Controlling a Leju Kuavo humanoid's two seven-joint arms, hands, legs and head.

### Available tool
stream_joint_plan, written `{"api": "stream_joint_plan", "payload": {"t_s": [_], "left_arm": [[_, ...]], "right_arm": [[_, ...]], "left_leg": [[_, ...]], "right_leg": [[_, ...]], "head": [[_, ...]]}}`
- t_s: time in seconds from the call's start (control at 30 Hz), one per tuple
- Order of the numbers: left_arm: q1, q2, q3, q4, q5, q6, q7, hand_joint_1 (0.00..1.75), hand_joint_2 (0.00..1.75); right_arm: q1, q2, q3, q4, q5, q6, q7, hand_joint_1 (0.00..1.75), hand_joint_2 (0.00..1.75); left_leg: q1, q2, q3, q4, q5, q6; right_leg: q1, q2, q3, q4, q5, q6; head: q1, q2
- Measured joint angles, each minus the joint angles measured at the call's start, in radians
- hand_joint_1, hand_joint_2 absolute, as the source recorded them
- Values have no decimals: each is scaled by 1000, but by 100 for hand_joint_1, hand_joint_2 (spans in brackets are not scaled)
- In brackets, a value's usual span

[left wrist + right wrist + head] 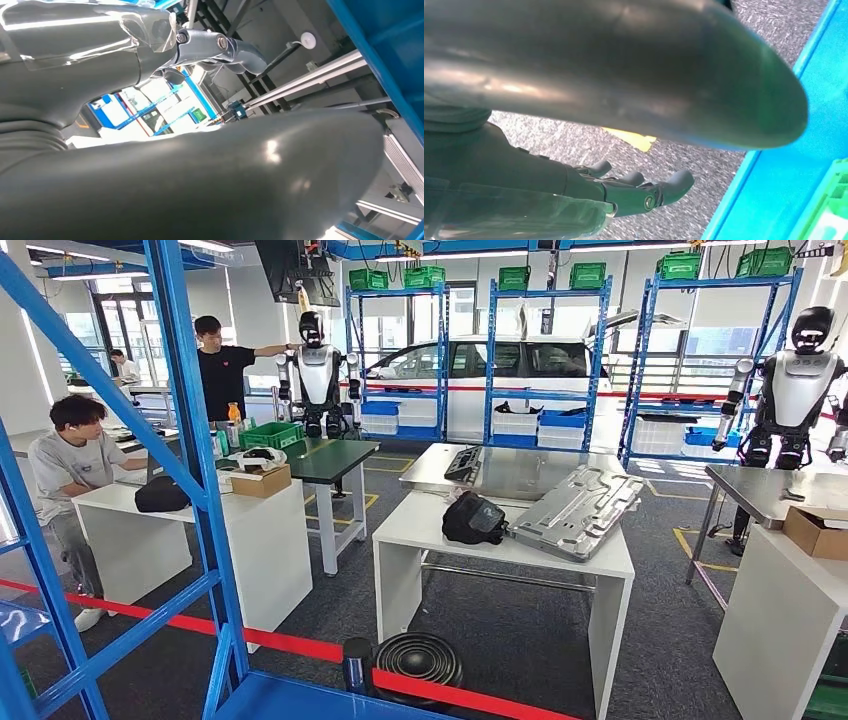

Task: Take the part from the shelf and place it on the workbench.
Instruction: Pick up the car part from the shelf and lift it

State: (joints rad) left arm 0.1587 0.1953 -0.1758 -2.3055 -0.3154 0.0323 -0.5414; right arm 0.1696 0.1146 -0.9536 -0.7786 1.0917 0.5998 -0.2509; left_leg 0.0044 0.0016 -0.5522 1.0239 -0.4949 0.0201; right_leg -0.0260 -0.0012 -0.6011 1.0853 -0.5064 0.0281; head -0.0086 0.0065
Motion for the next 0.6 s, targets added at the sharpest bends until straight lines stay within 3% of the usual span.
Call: {"api": "stream_joint_plan", "payload": {"t_s": [0.03,0.1,0.2,0.3,0.33,0.37,0.4,0.43,0.5,0.53,0.6], "left_arm": [[-4,4,0,-1,1,0,0,0,0],[-11,15,-1,-5,3,0,0,0,0],[-17,25,-2,-17,10,-3,4,0,0],[-33,17,-5,-26,-1,-26,27,0,0],[-41,11,-7,-27,-8,-35,39,0,0],[-50,5,-8,-27,-15,-44,48,0,0],[-60,-1,-10,-27,-19,-52,55,0,0],[-70,-5,-11,-27,-22,-59,59,0,0],[-90,-10,-13,-27,-21,-70,60,0,0],[-97,-11,-13,-26,-19,-73,59,0,0],[-103,-11,-12,-24,-17,-74,53,0,0]], "right_arm": [[0,3,-4,-7,3,6,1,0,0],[3,14,-15,-25,10,22,4,0,0],[5,33,-36,-47,18,35,5,0,0],[-1,51,-65,-63,27,38,7,0,0],[-3,55,-74,-67,31,39,8,0,0],[-6,58,-82,-69,36,40,9,0,0],[-10,60,-90,-69,42,39,9,0,0],[-14,60,-97,-68,48,37,7,0,0],[-27,59,-109,-61,59,24,-2,0,0],[-34,58,-115,-56,64,16,-7,0,0],[-44,56,-126,-46,71,3,-13,0,0]], "left_leg": [[-2,0,0,2,-2,-6],[-3,0,-1,2,-2,-18],[3,0,-15,29,-25,-33],[8,-1,-94,202,-114,-45],[9,-2,-120,257,-132,-47],[9,-2,-131,279,-131,-47],[9,-3,-123,264,-112,-45],[9,-6,-96,212,-78,-42],[8,-36,-28,77,-20,-31],[7,-49,-5,30,-8,-25],[3,-55,6,2,-11,-17]], "right_leg": [[2,0,17,-33,9,-6],[7,0,21,-43,14,-21],[-2,5,22,-48,19,-38],[-4,13,21,-49,20,-48],[-3,17,20,-49,20,-48],[-2,22,20,-49,20,-48],[-2,29,21,-48,20,-48],[-1,37,24,-49,21,-48],[0,56,26,-49,23,-44],[0,65,24,-49,25,-40],[-1,80,16,-52,32,-29]], "head": [[0,0],[-1,0],[-3,0],[-5,0],[-6,0],[-6,0],[-6,0],[-6,0],[-6,0],[-7,0],[-8,0]]}}
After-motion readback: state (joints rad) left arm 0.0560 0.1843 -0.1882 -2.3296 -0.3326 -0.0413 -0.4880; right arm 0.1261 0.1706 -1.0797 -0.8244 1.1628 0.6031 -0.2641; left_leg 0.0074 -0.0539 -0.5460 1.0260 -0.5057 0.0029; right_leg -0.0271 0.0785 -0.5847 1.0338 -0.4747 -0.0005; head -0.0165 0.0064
